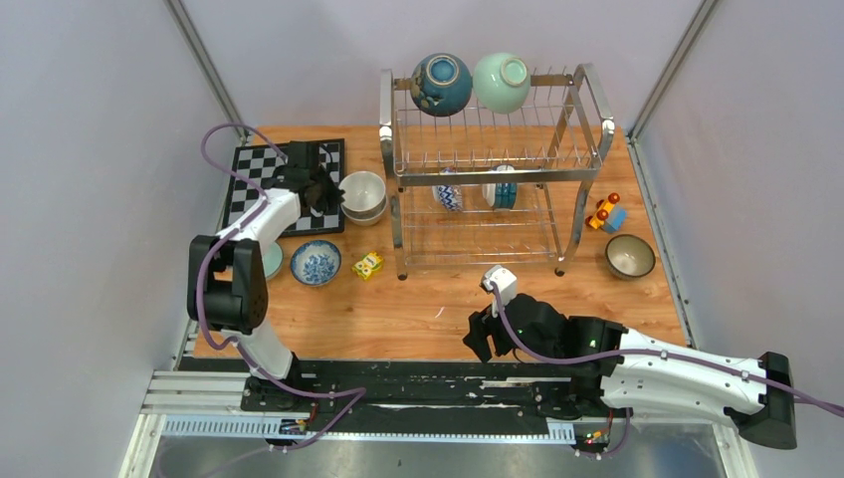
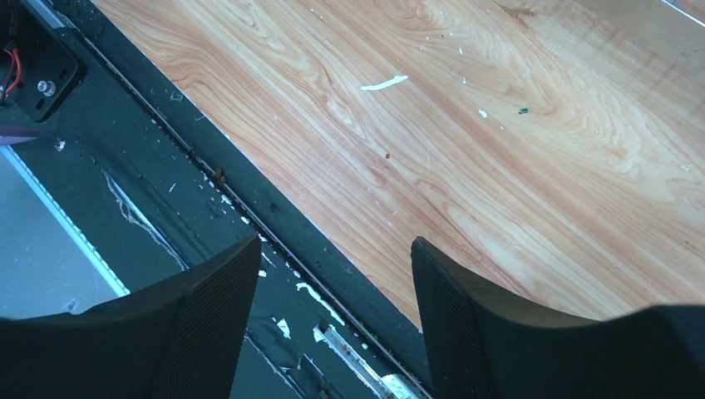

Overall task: Unload the bowls from the dish rack
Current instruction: Place the bowl with the bowl.

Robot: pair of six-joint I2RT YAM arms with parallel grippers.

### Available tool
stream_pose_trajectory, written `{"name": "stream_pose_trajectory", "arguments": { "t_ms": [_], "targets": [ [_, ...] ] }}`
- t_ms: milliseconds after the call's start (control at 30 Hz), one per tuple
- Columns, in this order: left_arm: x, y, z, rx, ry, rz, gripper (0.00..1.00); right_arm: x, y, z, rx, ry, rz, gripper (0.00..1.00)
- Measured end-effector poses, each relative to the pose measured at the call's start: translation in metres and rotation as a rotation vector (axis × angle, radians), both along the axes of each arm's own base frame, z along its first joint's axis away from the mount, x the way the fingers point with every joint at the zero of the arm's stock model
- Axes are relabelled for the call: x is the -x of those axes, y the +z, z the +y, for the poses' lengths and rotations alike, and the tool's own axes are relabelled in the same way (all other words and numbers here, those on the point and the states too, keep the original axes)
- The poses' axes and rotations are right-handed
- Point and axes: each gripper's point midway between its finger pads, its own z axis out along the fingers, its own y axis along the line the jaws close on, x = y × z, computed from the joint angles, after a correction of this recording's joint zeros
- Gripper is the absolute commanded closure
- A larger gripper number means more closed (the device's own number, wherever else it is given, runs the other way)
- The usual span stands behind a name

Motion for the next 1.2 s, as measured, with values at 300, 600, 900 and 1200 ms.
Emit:
{"name": "stream_pose_trajectory", "arguments": {
  "t_ms": [300, 600, 900, 1200],
  "targets": [
    [0.005, -0.016, 0.001, -0.009, -0.005, 0.034, 1.0, -0.001, 0.001, 0.0, -0.006, -0.007, -0.002, 0.3],
    [0.004, -0.019, 0.001, -0.01, -0.007, 0.034, 1.0, -0.001, 0.002, -0.001, -0.008, -0.01, -0.001, 0.31],
    [0.003, -0.024, 0.001, -0.021, -0.02, 0.041, 1.0, -0.002, 0.002, -0.001, -0.01, -0.017, -0.005, 0.31],
    [0.003, -0.025, 0.0, -0.021, -0.029, 0.042, 0.85, -0.002, 0.002, -0.001, -0.01, -0.018, -0.005, 0.31]
  ]
}}
